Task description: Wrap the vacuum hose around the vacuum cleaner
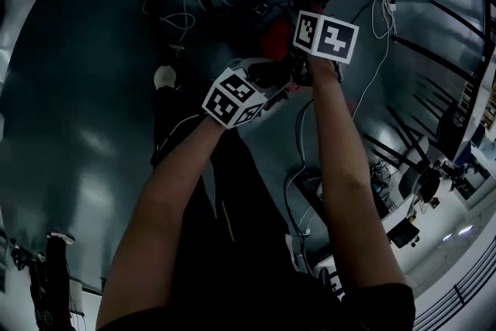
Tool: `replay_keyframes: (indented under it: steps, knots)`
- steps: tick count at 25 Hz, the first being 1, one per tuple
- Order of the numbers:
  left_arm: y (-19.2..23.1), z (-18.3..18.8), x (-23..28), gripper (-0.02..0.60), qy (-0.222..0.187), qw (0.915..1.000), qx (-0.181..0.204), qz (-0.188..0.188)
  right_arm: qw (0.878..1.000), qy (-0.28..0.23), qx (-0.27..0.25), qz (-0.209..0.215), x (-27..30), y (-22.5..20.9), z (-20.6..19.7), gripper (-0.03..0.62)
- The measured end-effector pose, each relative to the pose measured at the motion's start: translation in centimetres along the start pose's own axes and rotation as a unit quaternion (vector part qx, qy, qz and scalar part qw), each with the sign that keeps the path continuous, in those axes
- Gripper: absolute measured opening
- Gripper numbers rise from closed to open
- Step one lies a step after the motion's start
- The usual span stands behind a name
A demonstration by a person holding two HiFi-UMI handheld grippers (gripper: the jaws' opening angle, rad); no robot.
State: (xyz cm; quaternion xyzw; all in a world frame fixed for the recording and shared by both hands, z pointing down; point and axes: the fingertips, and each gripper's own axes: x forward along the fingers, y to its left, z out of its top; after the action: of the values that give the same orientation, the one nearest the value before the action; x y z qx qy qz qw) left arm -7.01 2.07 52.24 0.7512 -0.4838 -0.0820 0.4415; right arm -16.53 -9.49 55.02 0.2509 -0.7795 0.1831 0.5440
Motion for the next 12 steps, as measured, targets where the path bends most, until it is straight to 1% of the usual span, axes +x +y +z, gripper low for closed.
replay_keyframes:
  steps: [4,9,12]
  knots:
    - [-1.9,0.0,1.6,0.160,0.006,1.0000,0.004,-0.005,1.000,-0.010,0.009,0.003,-1.5,-2.2,-0.6,0.167]
    - [-4.2,-0.9,3.3,0.160,0.015,0.9998,0.006,-0.012,0.999,-0.022,0.026,0.000,-3.2,-4.5,-2.2,0.167]
    - [-5.4,-1.7,4.2,0.160,0.029,0.9993,0.015,-0.018,0.999,-0.026,0.044,0.001,-3.9,-6.0,-3.4,0.167]
